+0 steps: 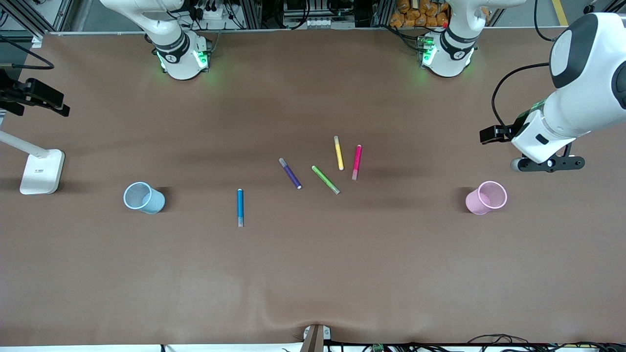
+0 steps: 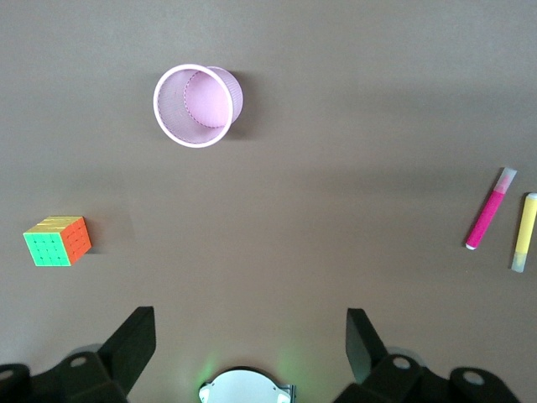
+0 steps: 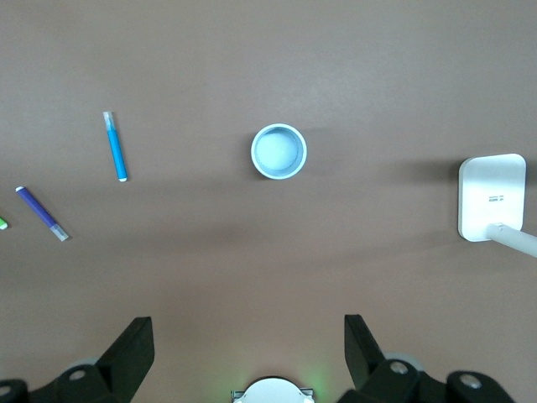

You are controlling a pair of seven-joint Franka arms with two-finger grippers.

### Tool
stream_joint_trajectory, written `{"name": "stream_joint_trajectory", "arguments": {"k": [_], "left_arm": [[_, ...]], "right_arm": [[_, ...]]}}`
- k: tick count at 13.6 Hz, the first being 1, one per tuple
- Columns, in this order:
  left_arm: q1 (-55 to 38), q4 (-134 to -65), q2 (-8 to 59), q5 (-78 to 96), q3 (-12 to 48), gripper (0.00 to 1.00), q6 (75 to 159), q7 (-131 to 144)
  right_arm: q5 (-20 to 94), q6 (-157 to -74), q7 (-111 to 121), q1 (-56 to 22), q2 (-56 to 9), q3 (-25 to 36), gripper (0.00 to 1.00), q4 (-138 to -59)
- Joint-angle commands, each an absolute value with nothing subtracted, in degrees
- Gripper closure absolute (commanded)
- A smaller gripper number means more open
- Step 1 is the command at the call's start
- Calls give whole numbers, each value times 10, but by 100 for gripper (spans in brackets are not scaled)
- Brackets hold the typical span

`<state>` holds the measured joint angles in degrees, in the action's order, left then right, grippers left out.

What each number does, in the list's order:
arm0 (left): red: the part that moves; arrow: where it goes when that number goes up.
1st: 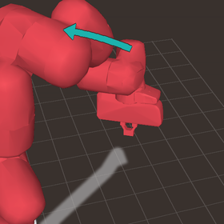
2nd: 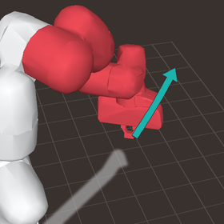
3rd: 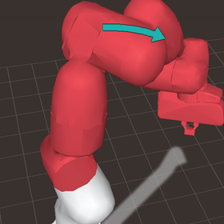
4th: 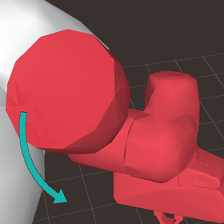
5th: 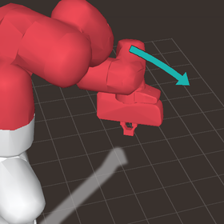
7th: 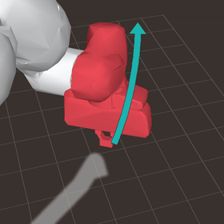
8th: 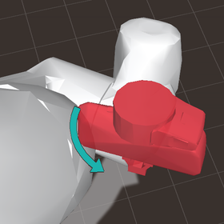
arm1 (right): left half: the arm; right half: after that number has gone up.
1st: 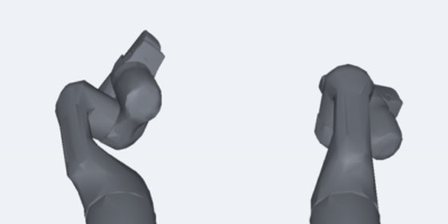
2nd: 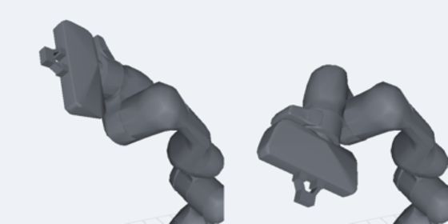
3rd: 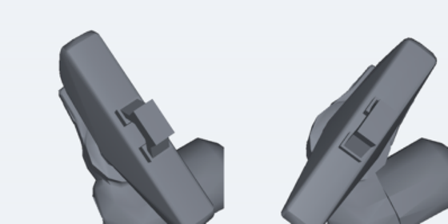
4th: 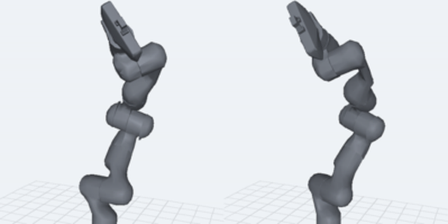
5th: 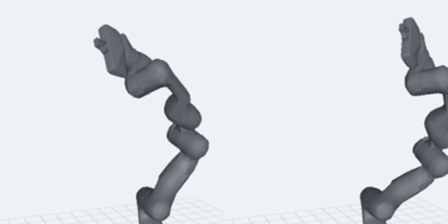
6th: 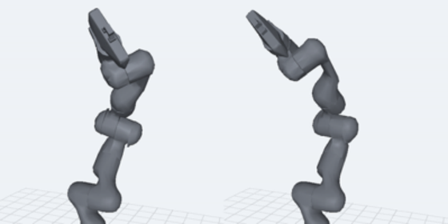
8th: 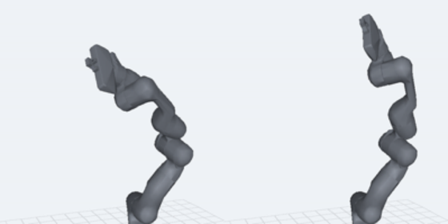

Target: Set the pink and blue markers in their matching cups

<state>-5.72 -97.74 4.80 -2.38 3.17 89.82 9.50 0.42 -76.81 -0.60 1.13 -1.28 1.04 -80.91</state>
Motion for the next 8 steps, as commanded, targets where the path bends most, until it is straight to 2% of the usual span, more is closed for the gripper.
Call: {"name": "stream_joint_trajectory", "arguments": {"k": [1, 8], "left_arm": [[-56, -998, 33, -18, 46, 0, 910, 85], [-75, -990, 104, -25, 121, 0, 918, 124]], "right_arm": [[-2, -767, -9, 25, -4, 7, 0, -815], [-1, -768, -9, 23, -4, 5, 0, -815]]}}
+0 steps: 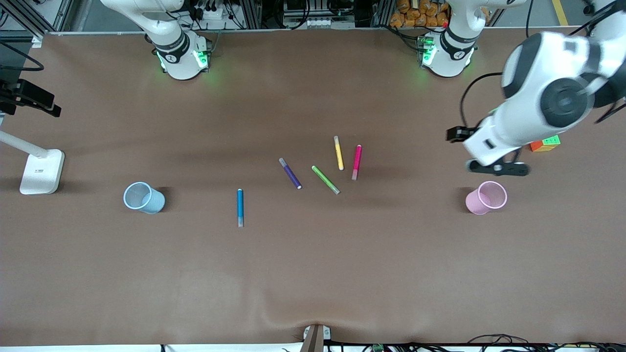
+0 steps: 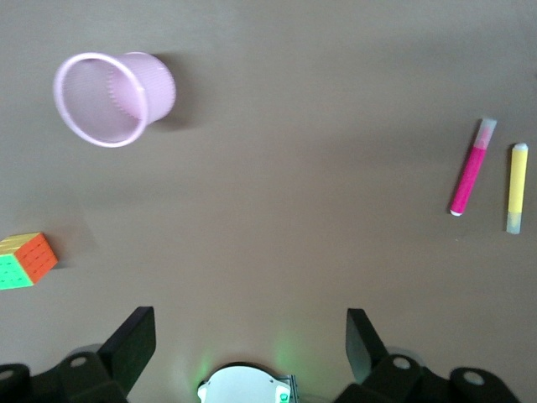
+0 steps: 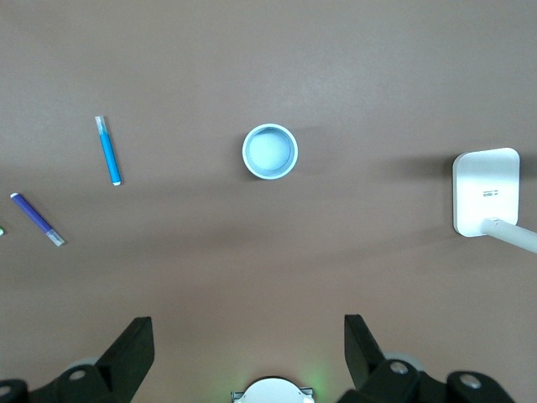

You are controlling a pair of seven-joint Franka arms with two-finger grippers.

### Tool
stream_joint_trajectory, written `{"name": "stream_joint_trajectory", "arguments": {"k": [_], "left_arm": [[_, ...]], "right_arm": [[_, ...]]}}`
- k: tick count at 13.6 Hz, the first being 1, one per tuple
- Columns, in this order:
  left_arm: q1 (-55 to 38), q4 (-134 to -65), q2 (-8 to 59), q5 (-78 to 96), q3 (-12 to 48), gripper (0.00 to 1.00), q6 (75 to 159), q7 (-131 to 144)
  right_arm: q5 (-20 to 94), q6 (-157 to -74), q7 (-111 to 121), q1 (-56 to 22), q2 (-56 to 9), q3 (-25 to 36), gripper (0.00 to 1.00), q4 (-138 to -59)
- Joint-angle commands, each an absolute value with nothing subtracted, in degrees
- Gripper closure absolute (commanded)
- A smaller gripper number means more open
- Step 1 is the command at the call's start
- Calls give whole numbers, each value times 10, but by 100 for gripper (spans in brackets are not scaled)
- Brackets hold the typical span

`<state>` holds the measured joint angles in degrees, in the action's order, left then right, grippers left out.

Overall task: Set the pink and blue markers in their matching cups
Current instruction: 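Reach the left gripper over the pink marker and lower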

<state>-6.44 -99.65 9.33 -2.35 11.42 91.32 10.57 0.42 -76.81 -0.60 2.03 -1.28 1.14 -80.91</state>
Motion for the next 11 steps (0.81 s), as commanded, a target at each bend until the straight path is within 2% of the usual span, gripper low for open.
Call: {"name": "stream_joint_trajectory", "arguments": {"k": [1, 7, 11], "left_arm": [[-89, -982, 117, -25, 121, 0, 918, 130], [-159, -919, 199, -26, 120, 0, 918, 196], [-180, -915, 227, -55, 122, 0, 918, 198]], "right_arm": [[1, -768, -9, 22, -4, 5, 0, -816], [1, -770, -9, 21, -4, 4, 0, -815], [1, -770, -9, 20, -4, 4, 0, -815]]}}
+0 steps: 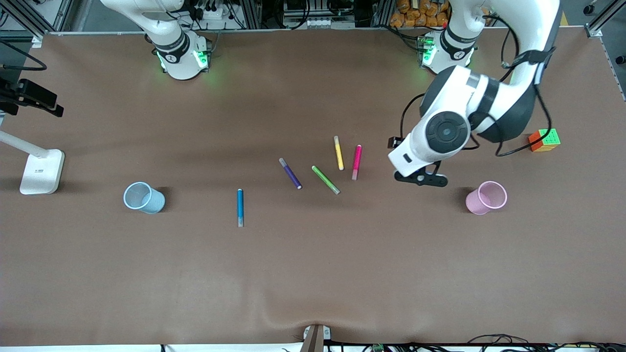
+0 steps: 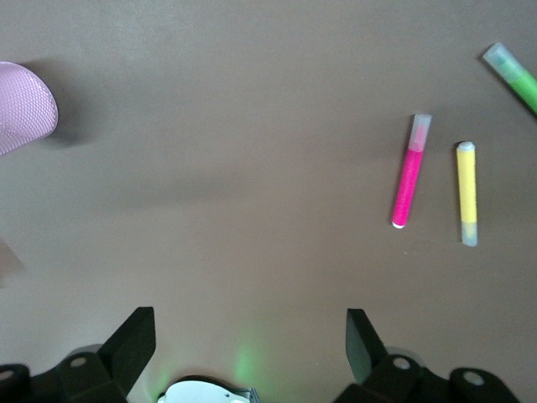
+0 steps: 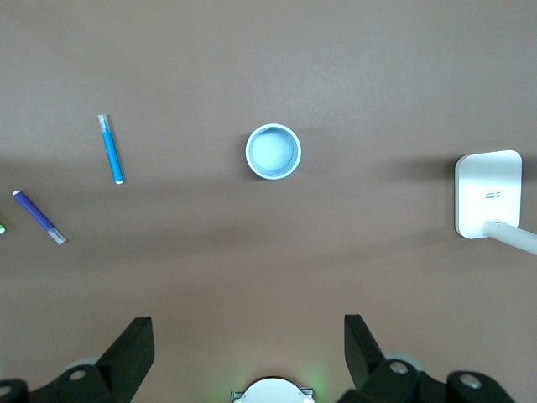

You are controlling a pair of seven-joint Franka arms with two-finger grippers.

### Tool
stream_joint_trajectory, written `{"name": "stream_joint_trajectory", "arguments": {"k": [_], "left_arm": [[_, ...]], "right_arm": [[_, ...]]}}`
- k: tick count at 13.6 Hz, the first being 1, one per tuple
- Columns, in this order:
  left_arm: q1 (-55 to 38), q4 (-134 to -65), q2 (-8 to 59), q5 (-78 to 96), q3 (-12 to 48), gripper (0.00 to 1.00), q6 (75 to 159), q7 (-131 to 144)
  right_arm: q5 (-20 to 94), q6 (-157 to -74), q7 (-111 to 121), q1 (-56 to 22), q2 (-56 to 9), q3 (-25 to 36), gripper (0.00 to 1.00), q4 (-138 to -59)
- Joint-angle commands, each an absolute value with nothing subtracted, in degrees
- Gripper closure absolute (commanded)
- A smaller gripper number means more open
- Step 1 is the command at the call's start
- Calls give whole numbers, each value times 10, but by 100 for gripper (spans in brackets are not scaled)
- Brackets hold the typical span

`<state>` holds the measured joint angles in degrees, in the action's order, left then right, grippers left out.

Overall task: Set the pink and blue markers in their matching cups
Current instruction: 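Reach the left gripper over the pink marker and lower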

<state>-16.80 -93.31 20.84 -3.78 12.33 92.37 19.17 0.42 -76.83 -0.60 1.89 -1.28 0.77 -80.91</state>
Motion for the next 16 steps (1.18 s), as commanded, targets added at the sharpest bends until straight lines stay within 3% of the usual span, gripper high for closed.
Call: {"name": "stream_joint_trajectory", "arguments": {"k": [1, 16], "left_arm": [[-197, -914, 237, -55, 121, 0, 918, 199], [-256, -903, 330, -29, 121, 0, 976, 382]], "right_arm": [[1, -769, -9, 20, -4, 4, 0, -815], [1, -769, -9, 20, -4, 4, 0, -815]]}}
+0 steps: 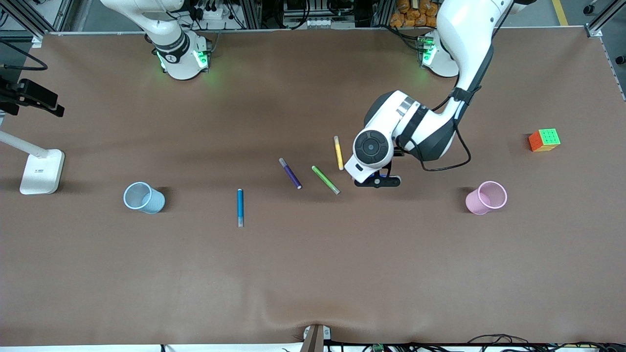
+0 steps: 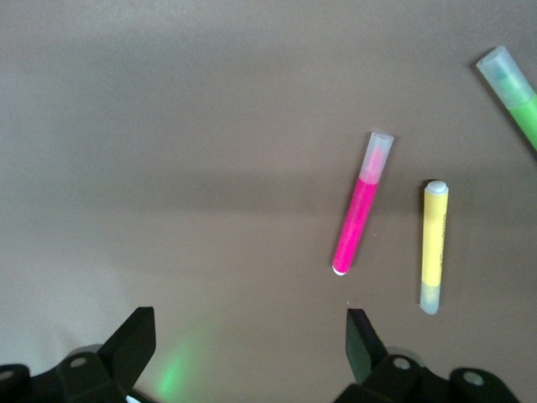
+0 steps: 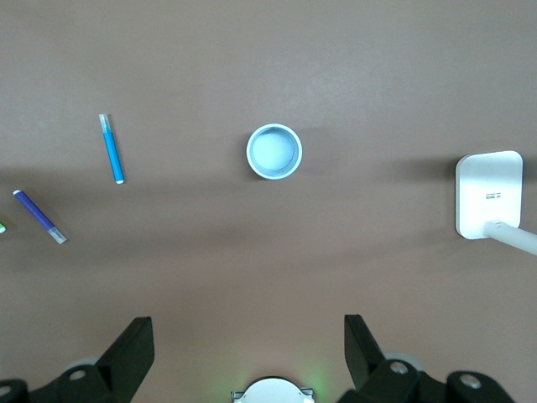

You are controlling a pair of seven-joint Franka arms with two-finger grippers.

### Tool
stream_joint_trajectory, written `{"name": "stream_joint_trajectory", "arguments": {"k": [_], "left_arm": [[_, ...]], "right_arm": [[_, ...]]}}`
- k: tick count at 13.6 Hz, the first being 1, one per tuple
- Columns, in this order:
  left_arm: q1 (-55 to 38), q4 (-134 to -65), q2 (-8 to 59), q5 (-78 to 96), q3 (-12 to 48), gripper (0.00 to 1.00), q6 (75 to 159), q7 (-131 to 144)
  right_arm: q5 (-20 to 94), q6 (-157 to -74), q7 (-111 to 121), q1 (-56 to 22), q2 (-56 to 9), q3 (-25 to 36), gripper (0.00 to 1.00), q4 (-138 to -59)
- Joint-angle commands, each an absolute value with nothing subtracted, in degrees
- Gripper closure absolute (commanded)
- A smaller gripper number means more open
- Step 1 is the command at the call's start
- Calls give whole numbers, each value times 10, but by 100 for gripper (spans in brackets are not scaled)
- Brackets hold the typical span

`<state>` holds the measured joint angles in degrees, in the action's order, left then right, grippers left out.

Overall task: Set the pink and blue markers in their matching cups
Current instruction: 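Reach the left gripper over the pink marker and lower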

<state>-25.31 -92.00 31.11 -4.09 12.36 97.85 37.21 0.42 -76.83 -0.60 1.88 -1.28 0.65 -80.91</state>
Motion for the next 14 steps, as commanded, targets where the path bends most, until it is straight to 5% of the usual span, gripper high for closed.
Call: {"name": "stream_joint_trajectory", "arguments": {"k": [1, 8, 14], "left_arm": [[-261, -894, 342, -30, 121, 0, 976, 391], [-276, -852, 392, -31, 121, 1, 976, 410], [-278, -853, 402, -31, 122, 11, 976, 425]], "right_arm": [[1, -769, -9, 19, -4, 4, 0, -816], [2, -801, -10, 5, -15, 3, 0, -820], [17, -882, 5, -10, -99, 4, 0, -817]]}}
